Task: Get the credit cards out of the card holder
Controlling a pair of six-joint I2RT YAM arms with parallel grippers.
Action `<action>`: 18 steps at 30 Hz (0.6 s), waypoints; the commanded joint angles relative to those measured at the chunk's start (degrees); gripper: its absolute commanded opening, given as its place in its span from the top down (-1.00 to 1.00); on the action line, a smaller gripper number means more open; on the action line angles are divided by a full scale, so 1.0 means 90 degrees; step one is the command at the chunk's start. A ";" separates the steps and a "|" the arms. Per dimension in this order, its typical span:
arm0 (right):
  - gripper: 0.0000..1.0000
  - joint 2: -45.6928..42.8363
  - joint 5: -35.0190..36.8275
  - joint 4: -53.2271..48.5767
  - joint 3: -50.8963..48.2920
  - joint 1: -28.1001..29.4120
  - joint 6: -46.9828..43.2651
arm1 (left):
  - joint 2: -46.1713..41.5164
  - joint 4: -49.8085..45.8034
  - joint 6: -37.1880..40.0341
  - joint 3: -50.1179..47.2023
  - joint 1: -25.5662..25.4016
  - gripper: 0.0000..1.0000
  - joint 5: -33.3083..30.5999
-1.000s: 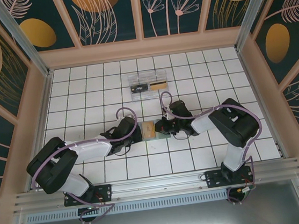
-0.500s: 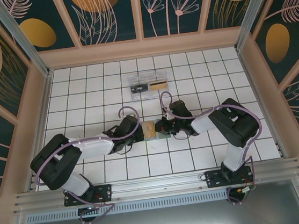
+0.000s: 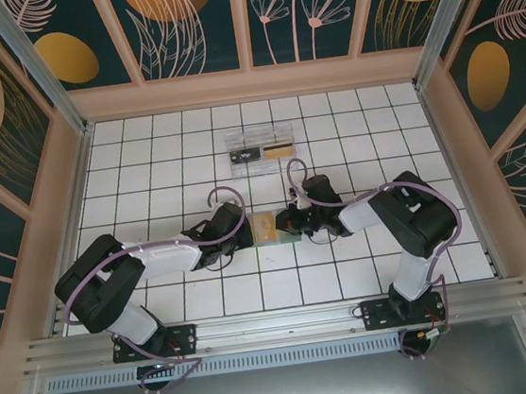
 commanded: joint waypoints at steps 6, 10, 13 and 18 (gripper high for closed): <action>1.00 -0.0036 0.0379 -0.0585 -0.0338 -0.0231 -0.0198 | 0.0164 -0.0541 -0.0051 -0.0012 0.0001 1.00 -0.0216; 1.00 0.0031 0.0273 -0.0469 -0.0307 -0.0230 -0.0173 | 0.0118 -0.0475 -0.0025 0.0010 0.0001 1.00 -0.0121; 1.00 0.0111 0.0261 -0.0487 -0.0148 -0.0087 -0.0176 | 0.0024 -0.0377 0.0033 0.0065 -0.0003 1.00 0.0008; 1.00 0.0262 0.0249 -0.0487 0.0106 0.0085 -0.0142 | -0.0178 -0.0466 0.0098 0.0236 -0.0003 1.00 0.0035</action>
